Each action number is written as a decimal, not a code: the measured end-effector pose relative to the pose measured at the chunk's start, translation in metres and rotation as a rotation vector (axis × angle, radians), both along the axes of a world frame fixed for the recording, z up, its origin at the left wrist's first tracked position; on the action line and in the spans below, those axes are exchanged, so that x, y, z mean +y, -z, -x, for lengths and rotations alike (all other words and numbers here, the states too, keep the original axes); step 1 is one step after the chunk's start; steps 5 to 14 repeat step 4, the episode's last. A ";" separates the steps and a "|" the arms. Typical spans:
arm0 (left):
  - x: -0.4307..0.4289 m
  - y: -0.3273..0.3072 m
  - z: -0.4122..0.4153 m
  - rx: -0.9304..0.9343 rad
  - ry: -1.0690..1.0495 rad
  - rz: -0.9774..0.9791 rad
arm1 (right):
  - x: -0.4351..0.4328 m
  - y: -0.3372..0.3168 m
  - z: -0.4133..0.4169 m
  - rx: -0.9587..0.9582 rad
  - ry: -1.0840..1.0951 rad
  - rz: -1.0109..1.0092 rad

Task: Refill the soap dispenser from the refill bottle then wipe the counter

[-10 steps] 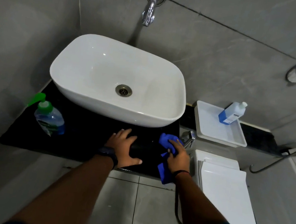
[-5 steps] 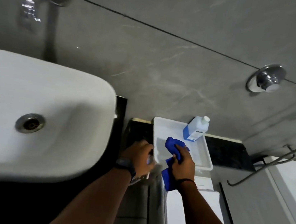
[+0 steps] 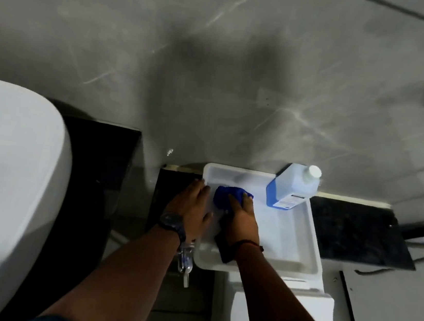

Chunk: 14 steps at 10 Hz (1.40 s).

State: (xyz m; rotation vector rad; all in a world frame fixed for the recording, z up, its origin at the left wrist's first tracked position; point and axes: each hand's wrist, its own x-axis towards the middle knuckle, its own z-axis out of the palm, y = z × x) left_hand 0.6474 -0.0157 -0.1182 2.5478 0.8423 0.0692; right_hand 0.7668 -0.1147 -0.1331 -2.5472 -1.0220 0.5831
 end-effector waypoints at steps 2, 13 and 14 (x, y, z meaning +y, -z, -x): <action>-0.004 0.018 -0.005 0.027 0.026 -0.081 | -0.004 0.028 0.010 -0.046 -0.032 0.067; -0.002 -0.001 -0.003 0.044 0.040 -0.013 | -0.003 -0.006 0.011 0.018 0.139 -0.142; -0.002 -0.001 -0.003 0.044 0.040 -0.013 | -0.003 -0.006 0.011 0.018 0.139 -0.142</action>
